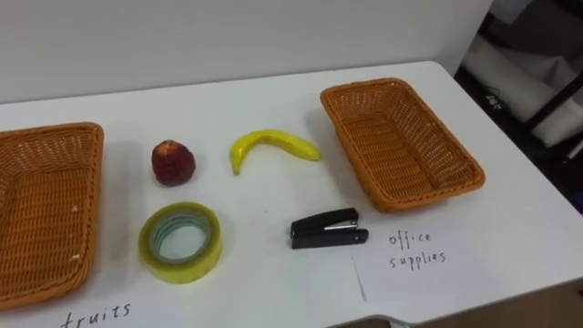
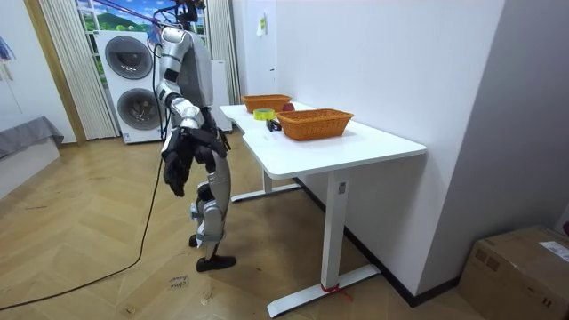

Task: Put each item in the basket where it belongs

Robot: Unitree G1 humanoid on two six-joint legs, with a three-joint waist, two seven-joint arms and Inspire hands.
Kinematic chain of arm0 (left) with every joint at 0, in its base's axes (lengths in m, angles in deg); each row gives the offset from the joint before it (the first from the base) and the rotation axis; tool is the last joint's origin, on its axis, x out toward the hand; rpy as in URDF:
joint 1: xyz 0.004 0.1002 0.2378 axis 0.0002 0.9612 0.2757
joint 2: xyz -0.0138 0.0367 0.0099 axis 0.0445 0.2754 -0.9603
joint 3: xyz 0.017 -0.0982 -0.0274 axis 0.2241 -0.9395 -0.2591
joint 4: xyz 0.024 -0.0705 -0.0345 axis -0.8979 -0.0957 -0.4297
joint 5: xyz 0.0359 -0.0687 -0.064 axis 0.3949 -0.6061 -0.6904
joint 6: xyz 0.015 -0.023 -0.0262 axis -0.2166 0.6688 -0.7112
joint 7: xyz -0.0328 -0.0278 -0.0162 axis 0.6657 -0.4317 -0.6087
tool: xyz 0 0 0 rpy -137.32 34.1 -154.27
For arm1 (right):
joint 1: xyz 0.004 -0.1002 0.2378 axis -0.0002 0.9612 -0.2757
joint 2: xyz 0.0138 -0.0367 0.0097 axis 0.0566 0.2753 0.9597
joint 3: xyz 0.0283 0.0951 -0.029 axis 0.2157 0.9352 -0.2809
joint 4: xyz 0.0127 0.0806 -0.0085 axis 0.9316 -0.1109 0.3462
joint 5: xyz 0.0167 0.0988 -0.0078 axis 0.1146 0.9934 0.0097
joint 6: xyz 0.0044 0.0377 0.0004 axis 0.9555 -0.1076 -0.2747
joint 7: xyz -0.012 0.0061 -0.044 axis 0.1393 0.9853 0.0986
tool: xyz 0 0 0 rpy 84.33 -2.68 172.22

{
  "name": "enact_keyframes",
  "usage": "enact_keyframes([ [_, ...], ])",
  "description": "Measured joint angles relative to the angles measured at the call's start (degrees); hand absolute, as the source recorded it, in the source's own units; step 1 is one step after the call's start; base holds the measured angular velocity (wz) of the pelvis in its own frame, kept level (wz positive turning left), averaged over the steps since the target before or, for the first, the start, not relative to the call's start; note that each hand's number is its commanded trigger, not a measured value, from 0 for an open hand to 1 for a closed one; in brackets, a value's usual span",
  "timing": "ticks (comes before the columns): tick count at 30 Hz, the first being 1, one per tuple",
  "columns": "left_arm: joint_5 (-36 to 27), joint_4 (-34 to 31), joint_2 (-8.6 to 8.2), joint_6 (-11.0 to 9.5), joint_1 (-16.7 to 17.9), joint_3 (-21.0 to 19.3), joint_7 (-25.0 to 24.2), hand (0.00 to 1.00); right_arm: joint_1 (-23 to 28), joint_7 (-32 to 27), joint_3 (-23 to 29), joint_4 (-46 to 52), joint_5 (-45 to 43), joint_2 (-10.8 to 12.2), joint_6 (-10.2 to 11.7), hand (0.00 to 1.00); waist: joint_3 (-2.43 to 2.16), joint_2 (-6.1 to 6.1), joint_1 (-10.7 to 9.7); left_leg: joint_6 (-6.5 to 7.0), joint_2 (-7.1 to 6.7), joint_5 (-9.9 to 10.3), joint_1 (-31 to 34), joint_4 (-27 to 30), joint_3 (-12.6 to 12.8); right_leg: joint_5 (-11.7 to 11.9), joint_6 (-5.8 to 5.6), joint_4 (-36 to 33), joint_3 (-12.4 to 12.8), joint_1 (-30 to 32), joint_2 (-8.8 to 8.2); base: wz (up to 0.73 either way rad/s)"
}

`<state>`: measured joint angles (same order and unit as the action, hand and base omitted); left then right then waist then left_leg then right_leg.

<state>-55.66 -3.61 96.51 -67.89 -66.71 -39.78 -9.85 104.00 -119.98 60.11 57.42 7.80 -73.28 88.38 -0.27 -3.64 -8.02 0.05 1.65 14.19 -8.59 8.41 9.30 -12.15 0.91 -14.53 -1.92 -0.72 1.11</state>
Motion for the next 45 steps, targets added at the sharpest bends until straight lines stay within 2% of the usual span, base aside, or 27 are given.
enact_keyframes([
  [5, 0.0, 0.1, 0.03, -0.6, 0.5, 1.7, 0.6, 0.00, 0.1, -2.5, -0.8, 10.3, -2.1, 0.0, 2.0, 0.00, 0.06, 0.22, 0.7, 0.00, 0.04, 0.0, 0.4, 0.0, 0.0, 0.0, 0.01, -0.1, 0.0, 0.5, 0.07, 0.00],
  [9, 0.2, 0.4, 0.00, -0.7, 1.3, 1.7, 0.7, 0.00, 0.5, -3.8, -2.4, 16.3, -8.3, 0.0, 2.2, 0.00, 0.11, 0.52, 1.1, 0.00, 0.02, 0.0, 0.4, -0.1, 0.0, 0.0, 0.01, -0.1, 0.1, 0.6, 0.10, 0.00],
  [12, 0.8, 1.5, 0.17, -1.0, 1.2, 1.8, 0.7, 0.00, 0.7, -4.2, -2.4, 20.4, -9.6, 0.0, 2.7, 0.00, 0.08, 0.48, 2.0, 0.00, 0.00, 0.0, 0.2, -0.1, 0.0, 0.0, 0.01, -0.1, 0.1, 0.4, 0.07, 0.00],
  [19, 0.6, 3.5, -0.07, -1.4, 1.1, 3.0, 0.6, 0.00, -0.6, -3.1, -4.7, 27.2, -10.6, -0.6, 3.3, 0.00, 0.09, -0.18, 2.1, 0.01, -0.01, 0.0, 0.6, 0.3, -0.1, 0.1, -0.01, -0.1, -0.1, 0.5, -0.05, 0.01],
  [26, 0.7, 3.6, -0.07, -2.3, 1.0, 3.0, 0.6, 0.00, -1.1, -0.7, -4.9, 33.6, -11.3, -1.7, 3.9, 0.00, 0.10, -0.06, 2.3, 0.01, 0.01, 0.0, 1.0, 0.4, -0.2, 0.1, -0.01, 0.0, -0.2, 0.8, -0.02, 0.00],
  [29, 0.7, 4.3, -0.02, -2.6, 0.6, 3.3, 0.7, 0.00, -2.7, -0.6, -6.1, 35.6, -14.7, -1.7, 4.1, 0.00, 0.12, 0.00, 2.4, 0.01, 0.00, 0.0, 0.9, 0.4, -0.1, 0.1, -0.02, 0.1, -0.2, 0.5, -0.03, 0.00],
  [34, 0.9, 6.9, 0.02, -2.9, -2.2, 4.1, 0.6, 0.00, -5.8, -0.3, -9.1, 37.3, -24.8, -1.7, 4.5, 0.00, 0.16, 0.27, 3.7, 0.01, 0.02, 0.0, 1.1, 0.4, -0.3, 0.2, 0.00, 0.3, -0.3, 0.6, 0.00, 0.01],
  [38, 1.4, 9.0, 0.06, -2.7, -2.5, 4.3, 0.6, 0.00, -7.5, 0.5, -11.4, 39.6, -32.3, -1.7, 4.2, 0.00, 0.13, 0.34, 4.1, 0.01, 0.01, 0.0, 1.2, 0.3, -0.6, 0.2, -0.01, 0.3, -0.6, 0.6, -0.04, 0.03],
  [40, 2.1, 10.2, 0.06, -2.4, -2.5, 4.7, 0.6, 0.00, -7.5, 1.2, -12.2, 42.4, -35.9, -2.2, 4.2, 0.00, 0.08, 0.37, 5.2, 0.01, 0.01, 0.0, 1.2, 0.4, -0.6, 0.2, -0.01, 0.8, -0.7, 0.4, -0.06, 0.00],
  [45, 3.5, 11.0, 0.09, -1.9, -2.6, 5.2, 0.6, 0.00, -8.1, 2.9, -15.8, 44.4, -42.0, -4.1, 4.3, 0.00, -0.01, 0.48, 6.6, 0.00, 0.03, 0.0, 1.2, 0.5, -0.8, 0.3, 0.00, 1.1, -1.5, -0.1, -0.22, 0.06],
])
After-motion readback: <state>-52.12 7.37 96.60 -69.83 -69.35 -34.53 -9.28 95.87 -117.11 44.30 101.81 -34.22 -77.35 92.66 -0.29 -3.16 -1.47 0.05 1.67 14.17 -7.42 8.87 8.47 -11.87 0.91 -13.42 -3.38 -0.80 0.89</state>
